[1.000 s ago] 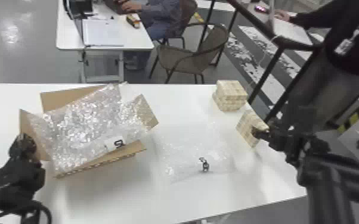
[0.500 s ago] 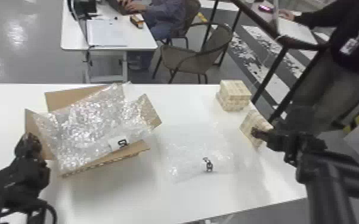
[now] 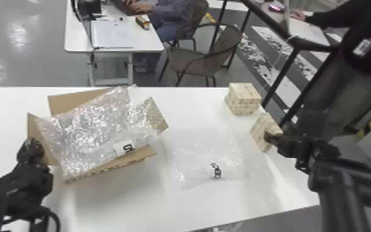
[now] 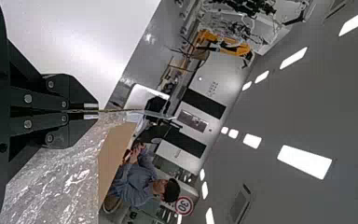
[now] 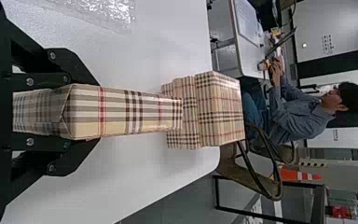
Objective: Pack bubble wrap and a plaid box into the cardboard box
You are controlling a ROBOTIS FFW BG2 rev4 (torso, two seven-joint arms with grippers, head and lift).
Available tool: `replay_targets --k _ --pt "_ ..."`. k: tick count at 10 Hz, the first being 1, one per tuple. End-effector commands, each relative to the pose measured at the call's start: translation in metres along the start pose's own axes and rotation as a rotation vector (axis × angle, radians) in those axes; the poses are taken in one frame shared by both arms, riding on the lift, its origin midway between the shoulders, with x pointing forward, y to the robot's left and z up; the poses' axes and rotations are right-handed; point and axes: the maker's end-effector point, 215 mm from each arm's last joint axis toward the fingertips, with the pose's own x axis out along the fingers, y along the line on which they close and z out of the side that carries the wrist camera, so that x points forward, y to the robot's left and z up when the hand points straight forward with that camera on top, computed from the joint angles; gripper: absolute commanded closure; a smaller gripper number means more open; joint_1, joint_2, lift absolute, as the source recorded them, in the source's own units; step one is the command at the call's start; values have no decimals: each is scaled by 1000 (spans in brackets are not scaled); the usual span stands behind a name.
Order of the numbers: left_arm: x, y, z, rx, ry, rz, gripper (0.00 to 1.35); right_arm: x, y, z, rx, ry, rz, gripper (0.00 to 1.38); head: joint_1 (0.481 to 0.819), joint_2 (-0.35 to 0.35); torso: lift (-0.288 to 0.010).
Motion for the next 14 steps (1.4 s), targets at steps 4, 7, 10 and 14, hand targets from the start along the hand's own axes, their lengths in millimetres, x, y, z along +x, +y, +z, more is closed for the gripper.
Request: replay_targets --k 4,7,10,14 --pt "0 0 1 -2 -2 1 1211 -7 5 10 9 -42 13 914 695 -260 -110" --pt "0 0 2 -4 -5 1 1211 -31 47 67 -31 -157 43 934 695 -247 -110" --pt "0 2 2 -2 -5 2 1211 -44 162 143 -79 -293 225 934 695 -186 -110" --pt "0 2 0 -11 -1 5 1211 -54 327 179 -66 -354 535 934 678 -42 -110"
